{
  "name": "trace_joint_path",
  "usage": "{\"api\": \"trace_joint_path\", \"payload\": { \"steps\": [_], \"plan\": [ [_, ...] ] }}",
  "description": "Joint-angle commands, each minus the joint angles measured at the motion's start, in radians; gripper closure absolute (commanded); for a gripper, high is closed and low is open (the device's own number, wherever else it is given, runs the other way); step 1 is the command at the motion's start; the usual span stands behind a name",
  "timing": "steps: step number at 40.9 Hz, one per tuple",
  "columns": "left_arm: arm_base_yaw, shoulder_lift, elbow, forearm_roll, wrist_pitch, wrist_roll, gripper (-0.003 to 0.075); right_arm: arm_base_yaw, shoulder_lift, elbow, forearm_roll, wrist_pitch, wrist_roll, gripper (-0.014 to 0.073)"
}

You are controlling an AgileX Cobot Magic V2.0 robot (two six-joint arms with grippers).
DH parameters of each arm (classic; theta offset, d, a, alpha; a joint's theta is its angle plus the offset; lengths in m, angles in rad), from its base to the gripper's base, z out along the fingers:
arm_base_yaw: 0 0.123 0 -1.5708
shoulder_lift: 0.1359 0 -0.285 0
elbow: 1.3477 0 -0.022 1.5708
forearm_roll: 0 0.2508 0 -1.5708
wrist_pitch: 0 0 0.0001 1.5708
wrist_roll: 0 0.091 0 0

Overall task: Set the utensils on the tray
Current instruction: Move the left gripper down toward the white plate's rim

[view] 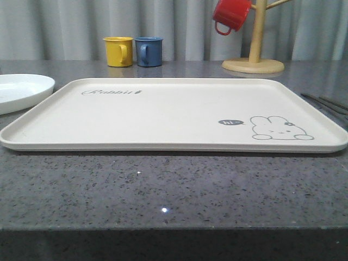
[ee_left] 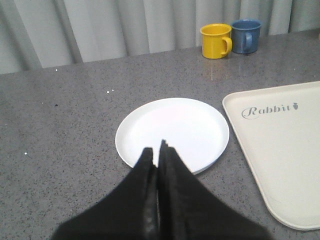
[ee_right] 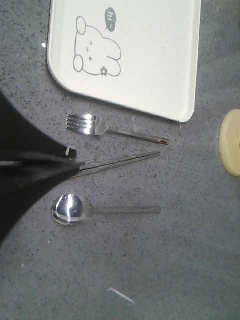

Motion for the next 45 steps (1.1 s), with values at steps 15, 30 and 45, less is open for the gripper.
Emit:
{"api": "trace_joint_path", "payload": {
  "steps": [15, 30, 45],
  "plan": [
    [-0.007, 0.077, -0.024, -0.01, -0.019, -0.005, 0.0238, -0.005, 0.023, -0.029, 0.0, -0.058, -0.005, 0.0132],
    [-0.007, 0.353, -0.195, -0.001, 0.14, -0.005, 0.0225, -0.005, 0.023, -0.029, 0.0, -0.058, -0.005, 0.0118],
    [0.083, 0.73, -0.392, -0.031, 0.218, 0.005, 0.0225, -0.005, 0.023, -0.029, 0.0, -0.058, -0.005, 0.0118]
  ]
}}
